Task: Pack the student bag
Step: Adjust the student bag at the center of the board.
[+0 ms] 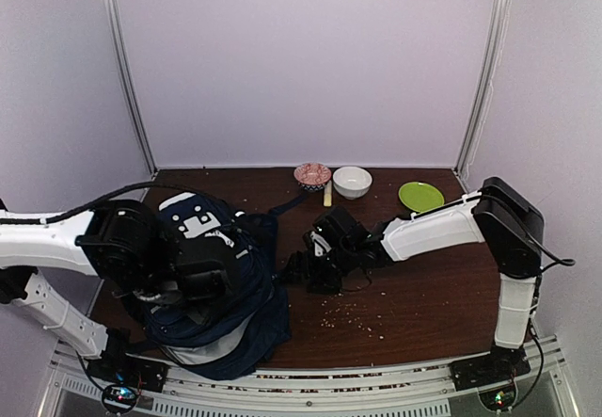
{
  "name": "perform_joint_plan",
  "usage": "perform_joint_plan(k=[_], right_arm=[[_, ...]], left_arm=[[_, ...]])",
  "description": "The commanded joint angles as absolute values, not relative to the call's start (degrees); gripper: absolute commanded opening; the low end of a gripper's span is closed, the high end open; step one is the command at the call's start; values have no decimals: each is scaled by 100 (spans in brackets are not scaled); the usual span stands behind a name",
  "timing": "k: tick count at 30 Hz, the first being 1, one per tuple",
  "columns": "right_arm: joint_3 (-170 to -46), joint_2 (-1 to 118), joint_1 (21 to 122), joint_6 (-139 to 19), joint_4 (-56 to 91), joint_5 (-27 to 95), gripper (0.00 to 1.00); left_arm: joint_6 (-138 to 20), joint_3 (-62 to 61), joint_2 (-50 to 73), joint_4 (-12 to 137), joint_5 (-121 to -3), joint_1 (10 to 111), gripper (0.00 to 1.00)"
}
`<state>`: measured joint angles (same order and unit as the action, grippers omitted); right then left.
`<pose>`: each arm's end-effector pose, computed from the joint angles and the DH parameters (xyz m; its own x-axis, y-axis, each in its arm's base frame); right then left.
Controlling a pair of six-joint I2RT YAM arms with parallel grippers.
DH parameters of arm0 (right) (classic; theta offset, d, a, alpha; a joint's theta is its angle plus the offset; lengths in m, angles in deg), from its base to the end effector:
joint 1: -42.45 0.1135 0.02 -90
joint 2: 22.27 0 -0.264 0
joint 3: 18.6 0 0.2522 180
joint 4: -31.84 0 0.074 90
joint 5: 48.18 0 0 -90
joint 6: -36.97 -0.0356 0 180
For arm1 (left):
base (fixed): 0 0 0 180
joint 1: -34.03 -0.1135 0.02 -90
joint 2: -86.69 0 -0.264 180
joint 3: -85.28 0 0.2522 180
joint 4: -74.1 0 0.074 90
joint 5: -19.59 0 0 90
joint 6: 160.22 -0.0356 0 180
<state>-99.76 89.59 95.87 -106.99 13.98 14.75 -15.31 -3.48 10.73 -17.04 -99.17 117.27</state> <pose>0.2284 0.3350 0.1505 -0.9862 -0.1207 -0.1135 -0.1651 0.6567 0.7359 0.0433 -0.2196 0.3225 -0.7692 0.3956 -0.5018 0.3995 0.9106 0.1055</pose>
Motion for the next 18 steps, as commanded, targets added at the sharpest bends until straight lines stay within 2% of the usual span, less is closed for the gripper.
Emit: perform_joint_plan(k=[1,8,12,15,18], right_arm=[[-10424,9153,9839,-10795,1489,1477,83],[-10099,8907,9909,-11018,1880,1749,82],[-10527,9166,9993,-10750,1455,1538,81],[-10776,9421,10044,-10761,1318,1495,76],[-10808,9512,10069,-10840,1356,1466,66]], left_arm=[[-1351,-59,864,-1505,-9905,11830,98],[-1527,61,1001,-1089,-9920,11897,98],[-1886,617,1477,-304,-9518,11900,98],[-2072,870,1426,42,-9148,11900,98],[-2165,1007,1206,58,-8888,11902,98]])
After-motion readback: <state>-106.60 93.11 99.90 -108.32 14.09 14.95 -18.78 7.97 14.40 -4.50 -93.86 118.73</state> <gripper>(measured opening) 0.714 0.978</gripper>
